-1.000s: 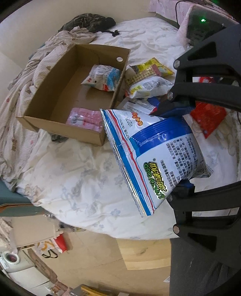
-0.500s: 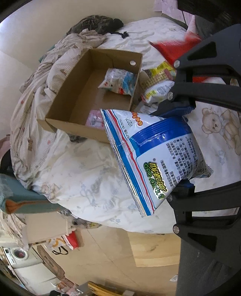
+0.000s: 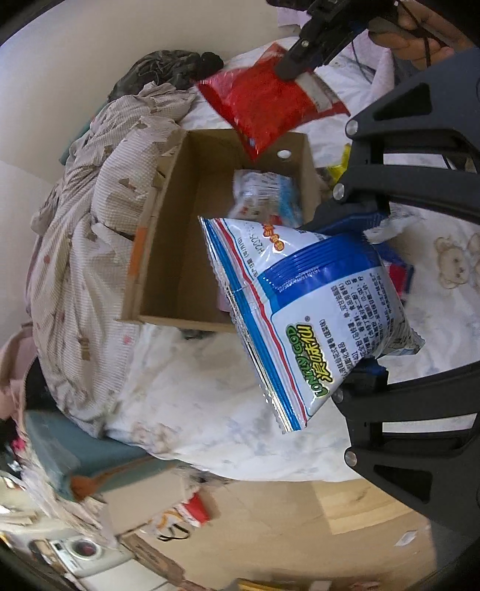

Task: Organize snacks
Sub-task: 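Grasp a red packet with the right tool while the left tool holds the chip bag, then lower the red packet into the box and open the right tool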

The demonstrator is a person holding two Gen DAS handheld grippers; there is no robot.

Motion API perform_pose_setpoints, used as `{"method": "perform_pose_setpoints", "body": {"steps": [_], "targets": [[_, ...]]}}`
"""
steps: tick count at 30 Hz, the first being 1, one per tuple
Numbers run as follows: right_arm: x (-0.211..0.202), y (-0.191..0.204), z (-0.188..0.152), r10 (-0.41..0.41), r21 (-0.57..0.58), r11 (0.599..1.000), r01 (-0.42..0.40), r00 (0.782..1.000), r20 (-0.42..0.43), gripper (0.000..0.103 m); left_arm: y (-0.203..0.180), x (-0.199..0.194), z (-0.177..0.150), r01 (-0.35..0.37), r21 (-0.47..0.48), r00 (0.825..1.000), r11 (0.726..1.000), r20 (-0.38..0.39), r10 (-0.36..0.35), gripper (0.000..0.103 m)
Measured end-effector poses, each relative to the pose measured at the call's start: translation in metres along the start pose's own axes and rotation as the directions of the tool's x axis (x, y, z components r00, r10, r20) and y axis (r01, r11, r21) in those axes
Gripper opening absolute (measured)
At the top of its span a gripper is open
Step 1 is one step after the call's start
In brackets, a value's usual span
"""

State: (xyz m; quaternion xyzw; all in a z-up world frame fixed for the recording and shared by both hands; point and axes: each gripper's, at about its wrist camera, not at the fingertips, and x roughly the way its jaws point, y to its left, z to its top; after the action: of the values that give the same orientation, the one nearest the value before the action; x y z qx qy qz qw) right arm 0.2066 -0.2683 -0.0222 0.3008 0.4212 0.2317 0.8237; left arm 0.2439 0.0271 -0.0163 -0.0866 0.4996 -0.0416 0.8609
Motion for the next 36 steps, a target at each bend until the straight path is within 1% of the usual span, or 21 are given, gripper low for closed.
{"method": "perform_pose_setpoints", "body": {"steps": [4, 7, 11, 14, 16, 18, 19, 21, 24, 25, 27, 30, 32, 36], "targets": [[0.022, -0.008, 0.015, -0.003, 0.021, 1.0, 0.004, 1.0, -0.012, 0.03, -0.005, 0.011, 0.021, -0.009, 0.029, 1.0, 1.0, 0.014, 0.008, 0.049], [0.05, -0.01, 0.022, -0.015, 0.033, 0.999, 0.016, 0.999, -0.037, 0.029, -0.005, 0.024, 0.031, -0.015, 0.032, 1.0, 0.999, 0.014, 0.014, 0.049], [0.084, -0.018, 0.029, -0.01, 0.063, 0.998, 0.015, 0.997, -0.081, 0.029, -0.001, 0.034, 0.033, -0.047, 0.041, 0.998, 0.998, 0.041, 0.045, 0.049], [0.11, -0.019, 0.03, -0.003, 0.071, 0.997, 0.011, 0.993, -0.116, 0.029, 0.009, 0.041, 0.035, -0.044, 0.014, 0.999, 0.999, 0.025, 0.044, 0.049], [0.124, -0.019, 0.031, 0.004, 0.073, 0.997, 0.006, 0.991, -0.136, 0.029, 0.012, 0.043, 0.037, -0.051, 0.013, 0.998, 0.999, 0.023, 0.051, 0.049], [0.138, -0.02, 0.032, 0.024, 0.084, 0.996, -0.009, 0.985, -0.17, 0.031, 0.015, 0.044, 0.037, -0.065, 0.013, 0.998, 0.998, 0.025, 0.065, 0.049], [0.146, -0.021, 0.031, 0.009, 0.085, 0.996, 0.009, 0.979, -0.204, 0.033, 0.016, 0.044, 0.037, -0.066, 0.01, 0.998, 0.998, 0.024, 0.066, 0.049], [0.155, -0.024, 0.029, -0.004, 0.081, 0.996, 0.024, 0.971, -0.238, 0.034, 0.018, 0.047, 0.038, -0.063, 0.005, 0.998, 0.998, 0.019, 0.063, 0.049], [0.157, -0.031, 0.026, -0.038, 0.086, 0.994, 0.061, 0.968, -0.249, 0.052, 0.016, 0.051, 0.039, -0.062, 0.007, 0.998, 0.998, 0.02, 0.062, 0.049], [0.154, -0.034, 0.027, -0.042, 0.091, 0.994, 0.066, 0.969, -0.244, 0.053, 0.014, 0.052, 0.038, -0.059, 0.01, 0.998, 0.998, 0.019, 0.059, 0.049], [0.146, -0.036, 0.03, -0.076, 0.074, 0.993, 0.095, 0.969, -0.236, 0.053, 0.009, 0.056, 0.037, -0.051, 0.025, 0.999, 0.998, 0.015, 0.051, 0.049], [0.129, -0.034, 0.037, -0.109, 0.047, 0.991, 0.122, 0.971, -0.214, 0.053, 0.0, 0.06, 0.034, -0.024, 0.043, 1.0, 0.999, 0.011, 0.023, 0.049], [0.117, -0.033, 0.041, -0.123, 0.043, 0.99, 0.134, 0.972, -0.198, 0.053, -0.004, 0.062, 0.033, -0.02, 0.055, 1.0, 0.998, 0.014, 0.02, 0.049], [0.099, -0.035, 0.045, -0.124, 0.055, 0.989, 0.138, 0.971, -0.205, 0.053, -0.009, 0.064, 0.032, -0.019, 0.067, 0.999, 0.998, 0.03, 0.017, 0.049]]}}
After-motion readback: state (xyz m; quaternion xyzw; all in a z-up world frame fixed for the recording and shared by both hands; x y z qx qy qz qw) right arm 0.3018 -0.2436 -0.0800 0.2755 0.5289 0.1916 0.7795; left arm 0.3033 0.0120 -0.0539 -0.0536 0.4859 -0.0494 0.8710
